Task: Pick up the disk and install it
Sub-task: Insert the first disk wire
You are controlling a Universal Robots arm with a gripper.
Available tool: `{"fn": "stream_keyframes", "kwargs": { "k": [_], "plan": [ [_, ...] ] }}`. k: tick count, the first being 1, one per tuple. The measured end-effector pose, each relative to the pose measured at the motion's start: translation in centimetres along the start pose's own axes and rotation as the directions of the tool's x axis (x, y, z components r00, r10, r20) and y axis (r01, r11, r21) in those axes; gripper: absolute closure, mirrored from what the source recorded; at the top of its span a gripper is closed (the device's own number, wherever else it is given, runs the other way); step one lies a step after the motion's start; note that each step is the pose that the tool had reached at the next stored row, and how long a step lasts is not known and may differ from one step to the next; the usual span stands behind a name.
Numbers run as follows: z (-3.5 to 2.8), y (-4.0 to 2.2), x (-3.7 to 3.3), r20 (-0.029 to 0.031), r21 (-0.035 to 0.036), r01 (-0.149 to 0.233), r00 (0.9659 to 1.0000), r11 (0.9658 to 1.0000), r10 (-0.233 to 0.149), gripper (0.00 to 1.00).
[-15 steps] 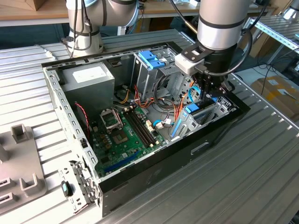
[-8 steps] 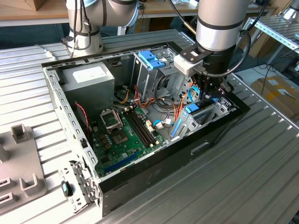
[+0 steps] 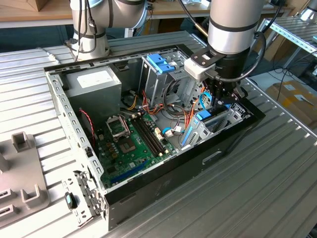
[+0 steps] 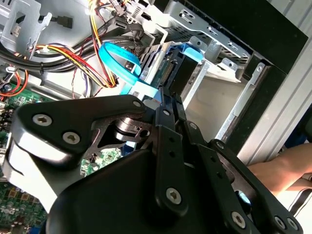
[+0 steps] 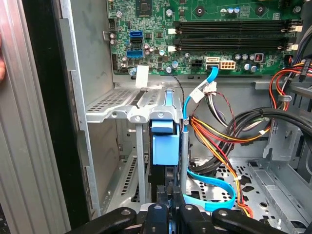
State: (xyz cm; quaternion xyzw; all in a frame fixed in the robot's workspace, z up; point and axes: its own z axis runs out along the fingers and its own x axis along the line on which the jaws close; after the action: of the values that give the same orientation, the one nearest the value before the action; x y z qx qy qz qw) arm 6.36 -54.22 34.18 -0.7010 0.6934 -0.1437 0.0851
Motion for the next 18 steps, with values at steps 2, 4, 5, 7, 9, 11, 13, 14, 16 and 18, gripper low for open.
{"fn": "stream_keyframes", "kwargs": {
  "k": [2,4,5,7,9,11,13,14,16,18],
  "plan": [
    [0.00,-0.01,0.00,0.0000,0.0000,0.000,1.0000,1.0000,0.000,0.84],
    [0.03,-0.01,0.00,0.0003,0.0009,0.001,1.0000,1.0000,-0.001,0.84],
    [0.07,-0.01,0.00,0.0005,0.0021,0.002,1.0000,1.0000,-0.002,0.84],
    [0.17,0.04,-0.01,0.0014,0.0067,0.004,1.0000,1.0000,-0.004,0.84],
    [0.26,0.06,-0.02,0.0018,0.0097,0.006,1.0000,0.9999,-0.006,0.84],
    [0.29,0.08,-0.02,0.0021,0.0101,0.007,1.0000,0.9999,-0.007,0.84],
    [0.32,0.09,-0.03,0.0025,0.0103,0.008,1.0000,0.9999,-0.008,0.84],
    [0.33,0.09,-0.03,0.0025,0.0104,0.008,1.0000,0.9999,-0.008,0.84],
    [0.36,0.10,-0.03,0.0025,0.0104,0.008,1.0000,0.9999,-0.008,0.84],
    [0.36,0.10,-0.03,0.0025,0.0104,0.008,1.0000,0.9999,-0.008,0.84]
  ]
}}
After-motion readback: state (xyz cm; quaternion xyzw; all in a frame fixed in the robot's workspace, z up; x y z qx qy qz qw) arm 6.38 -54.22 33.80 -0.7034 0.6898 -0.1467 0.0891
